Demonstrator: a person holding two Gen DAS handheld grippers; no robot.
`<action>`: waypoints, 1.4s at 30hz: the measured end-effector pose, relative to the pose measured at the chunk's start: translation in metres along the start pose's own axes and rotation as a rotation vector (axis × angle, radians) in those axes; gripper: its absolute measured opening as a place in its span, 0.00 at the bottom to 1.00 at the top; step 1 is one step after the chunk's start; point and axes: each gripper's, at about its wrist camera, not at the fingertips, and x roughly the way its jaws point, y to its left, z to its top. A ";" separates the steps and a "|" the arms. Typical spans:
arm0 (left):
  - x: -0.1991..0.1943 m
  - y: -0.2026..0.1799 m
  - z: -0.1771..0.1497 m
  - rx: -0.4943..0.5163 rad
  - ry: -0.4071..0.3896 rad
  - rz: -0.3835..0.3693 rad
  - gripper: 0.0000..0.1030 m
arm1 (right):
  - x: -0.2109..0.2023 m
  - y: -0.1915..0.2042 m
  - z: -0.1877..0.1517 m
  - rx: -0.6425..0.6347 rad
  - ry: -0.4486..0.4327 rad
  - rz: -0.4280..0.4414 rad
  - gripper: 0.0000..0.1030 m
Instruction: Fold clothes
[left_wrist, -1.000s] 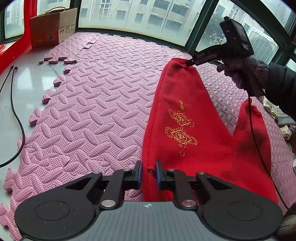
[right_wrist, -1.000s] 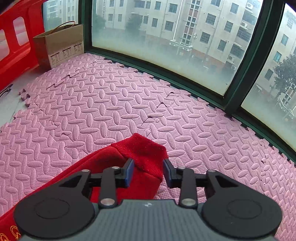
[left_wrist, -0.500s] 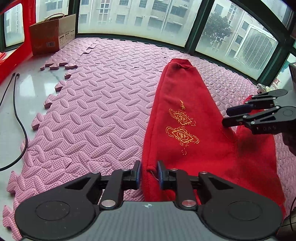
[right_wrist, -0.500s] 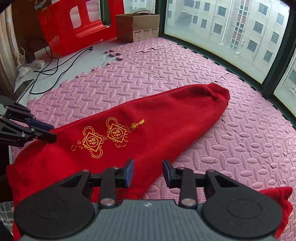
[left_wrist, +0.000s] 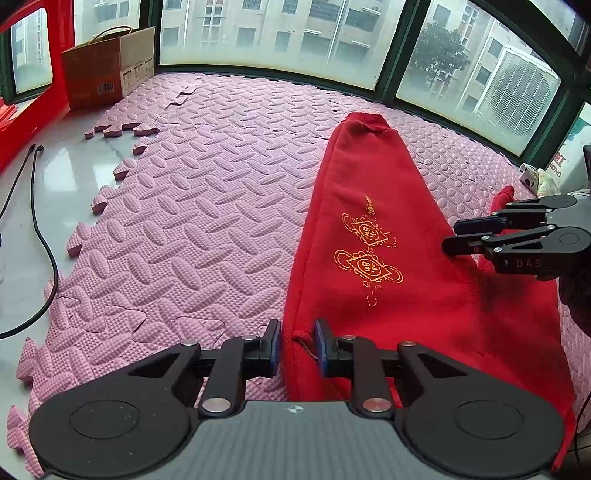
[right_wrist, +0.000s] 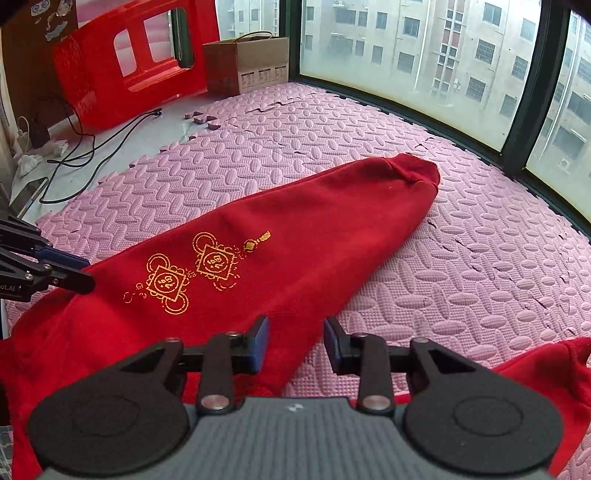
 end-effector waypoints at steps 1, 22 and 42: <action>0.000 0.000 0.000 0.001 0.000 0.002 0.25 | 0.002 0.001 -0.002 -0.010 0.005 -0.013 0.31; -0.042 -0.087 -0.008 0.166 -0.058 -0.211 0.28 | -0.091 -0.089 -0.121 0.380 -0.030 -0.232 0.32; -0.009 -0.187 -0.030 0.395 0.076 -0.423 0.28 | -0.074 -0.082 -0.086 0.313 -0.078 -0.151 0.32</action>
